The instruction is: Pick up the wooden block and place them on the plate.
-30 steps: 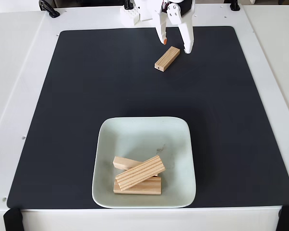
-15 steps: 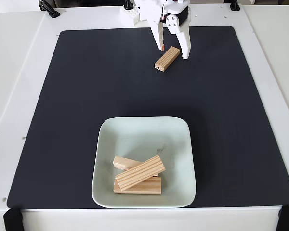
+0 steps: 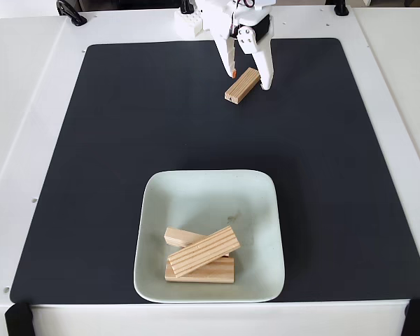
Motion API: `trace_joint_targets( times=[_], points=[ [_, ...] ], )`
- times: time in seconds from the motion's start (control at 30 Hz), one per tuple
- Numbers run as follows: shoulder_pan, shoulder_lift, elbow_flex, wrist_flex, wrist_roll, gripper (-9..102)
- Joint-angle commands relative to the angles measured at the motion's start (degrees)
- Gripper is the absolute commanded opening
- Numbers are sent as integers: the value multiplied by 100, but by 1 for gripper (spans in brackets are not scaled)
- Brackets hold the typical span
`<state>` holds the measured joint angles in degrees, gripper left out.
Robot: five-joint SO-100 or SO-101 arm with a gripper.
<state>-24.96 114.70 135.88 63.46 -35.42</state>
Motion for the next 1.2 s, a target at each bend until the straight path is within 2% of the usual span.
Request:
trace_joint_targets(
  times=[0.0,0.3,0.93,1.17],
  points=[
    [18,97,62,-53,-35,30],
    [35,0,88,-571,-35,30],
    [-35,-9,396,-580,-35,29],
    [-35,-9,668,-1283,-44,29]
  ],
)
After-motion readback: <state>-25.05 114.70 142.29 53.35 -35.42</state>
